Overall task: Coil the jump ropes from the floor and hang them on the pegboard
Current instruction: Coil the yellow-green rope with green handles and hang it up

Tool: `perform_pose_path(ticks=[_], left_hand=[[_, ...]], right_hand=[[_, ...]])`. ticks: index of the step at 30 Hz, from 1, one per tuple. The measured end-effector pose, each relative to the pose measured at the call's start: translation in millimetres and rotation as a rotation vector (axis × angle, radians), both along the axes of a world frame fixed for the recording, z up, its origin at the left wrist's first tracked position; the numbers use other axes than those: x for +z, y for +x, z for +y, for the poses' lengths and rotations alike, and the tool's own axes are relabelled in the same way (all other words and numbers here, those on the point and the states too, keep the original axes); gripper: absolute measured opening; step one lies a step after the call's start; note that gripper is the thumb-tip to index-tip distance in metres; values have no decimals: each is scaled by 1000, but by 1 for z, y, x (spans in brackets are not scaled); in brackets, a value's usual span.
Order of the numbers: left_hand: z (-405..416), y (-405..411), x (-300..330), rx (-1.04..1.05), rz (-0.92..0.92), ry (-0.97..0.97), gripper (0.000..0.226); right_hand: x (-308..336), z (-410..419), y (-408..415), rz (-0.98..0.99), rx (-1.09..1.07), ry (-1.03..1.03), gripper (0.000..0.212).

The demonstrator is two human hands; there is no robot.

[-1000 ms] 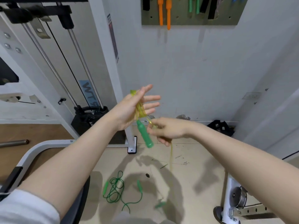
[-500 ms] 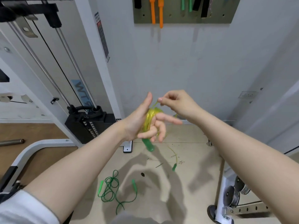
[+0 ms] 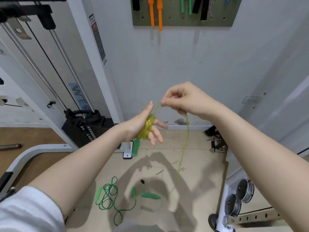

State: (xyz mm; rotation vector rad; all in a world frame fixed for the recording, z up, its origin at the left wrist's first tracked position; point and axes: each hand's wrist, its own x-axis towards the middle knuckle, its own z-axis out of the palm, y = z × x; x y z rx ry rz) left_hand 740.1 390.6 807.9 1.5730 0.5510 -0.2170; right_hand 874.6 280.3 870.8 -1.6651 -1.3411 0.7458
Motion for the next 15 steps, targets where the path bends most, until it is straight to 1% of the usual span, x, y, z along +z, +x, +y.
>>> perform_pose_path(ticks=[1,3,5,6,7,8,10,12,13,14,15], left_hand=[[-9,0,8,-90,-14,-55,109],[-22,2,21,-232,-99,-171,118],[-28,5,34,-286,-241,-294,112],[-28,6,39,-247,-316,-324,106],[-28,9,41,-158,-373,-329,99],[-24,12,40,-39,-410,-308,90],[-13,20,32,199,-433,-209,68],[-1,25,14,365,-381,-67,56],[3,25,5,414,-325,-5,56],[6,25,-4,427,-251,36,61],[4,23,-10,392,-164,54,68]], right_hand=[[-4,3,5,39,-88,74,21],[-17,6,10,54,-183,101,25],[-32,1,7,48,-166,20,28],[-40,-3,3,57,-111,-44,31],[-47,-7,-1,68,-43,-115,34],[-53,-12,-6,77,25,-188,35],[-62,-19,-12,23,160,-342,29],[-59,-26,-13,-33,318,-506,13],[-52,-30,-12,-27,386,-566,10],[-42,-34,-10,-4,433,-580,15],[-32,-38,-7,18,459,-541,18]])
